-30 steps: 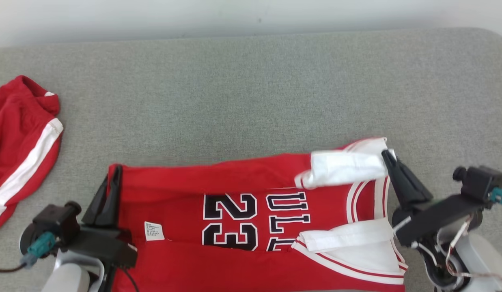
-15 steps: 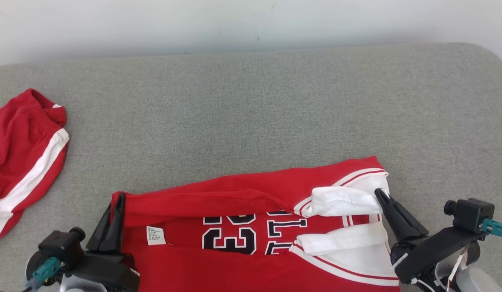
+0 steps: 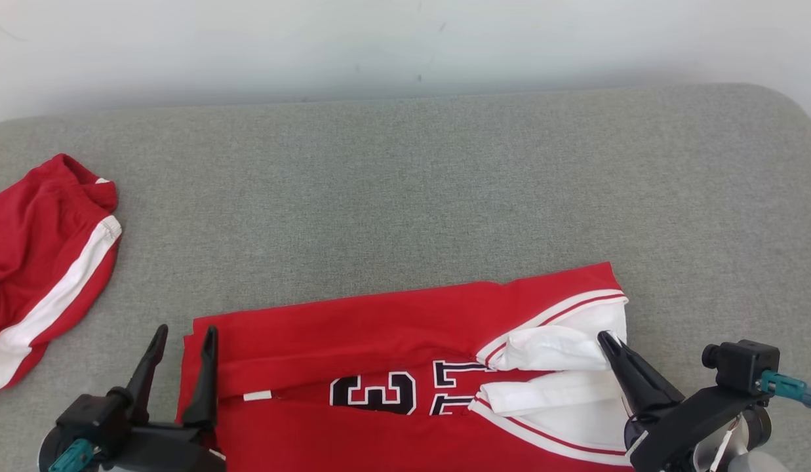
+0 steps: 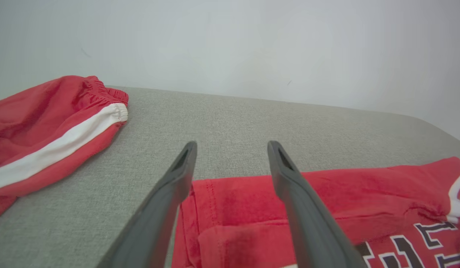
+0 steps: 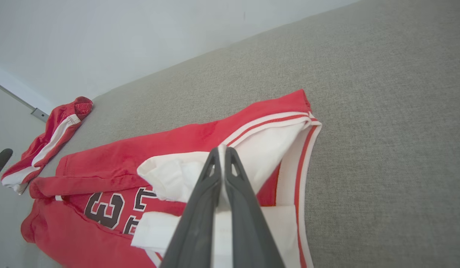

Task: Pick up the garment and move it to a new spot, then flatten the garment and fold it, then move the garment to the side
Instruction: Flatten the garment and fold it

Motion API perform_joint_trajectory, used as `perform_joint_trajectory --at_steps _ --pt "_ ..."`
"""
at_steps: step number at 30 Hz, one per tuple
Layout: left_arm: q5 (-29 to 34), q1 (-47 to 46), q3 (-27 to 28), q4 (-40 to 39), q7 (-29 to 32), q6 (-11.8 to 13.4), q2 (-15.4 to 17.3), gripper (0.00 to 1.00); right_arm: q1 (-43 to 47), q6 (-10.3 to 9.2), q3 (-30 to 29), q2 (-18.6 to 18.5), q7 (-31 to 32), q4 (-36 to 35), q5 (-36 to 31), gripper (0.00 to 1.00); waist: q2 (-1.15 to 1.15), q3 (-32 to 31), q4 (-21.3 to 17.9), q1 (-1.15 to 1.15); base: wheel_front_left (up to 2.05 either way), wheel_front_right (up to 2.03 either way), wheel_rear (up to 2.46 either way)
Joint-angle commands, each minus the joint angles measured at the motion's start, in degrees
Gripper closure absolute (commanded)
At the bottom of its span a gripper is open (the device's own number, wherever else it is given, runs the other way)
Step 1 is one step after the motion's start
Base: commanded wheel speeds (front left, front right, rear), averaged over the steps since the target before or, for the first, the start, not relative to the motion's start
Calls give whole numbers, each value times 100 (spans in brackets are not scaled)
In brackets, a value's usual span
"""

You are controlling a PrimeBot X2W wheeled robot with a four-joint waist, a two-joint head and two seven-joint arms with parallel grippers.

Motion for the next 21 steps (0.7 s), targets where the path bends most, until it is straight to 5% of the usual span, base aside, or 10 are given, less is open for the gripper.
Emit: perform_joint_trajectory --at_steps 1,14,16,17,18,21 --pt "67 128 86 -124 -25 26 -11 0 82 -6 26 -11 -23 27 -58 100 0 -12 24 0 0 0 0" --pt "280 783 464 -838 -24 88 -295 0 188 -6 172 -96 -41 370 -311 98 0 -130 151 0 0 0 0" --pt "294 827 509 -860 -24 78 -321 0 205 -6 154 -50 -38 462 -302 22 0 -152 154 0 0 0 0" --pt "294 827 509 -860 -24 78 -321 0 205 -6 154 -50 -38 462 -302 22 0 -152 154 0 0 0 0" --pt "302 846 529 -869 -24 72 -332 0 228 -6 141 -27 -4 508 -283 0 0 -163 154 0 0 0 0" --pt "347 916 562 -903 -24 68 -376 0 222 -6 7 76 -127 509 -266 0 0 -182 160 0 0 0 0"
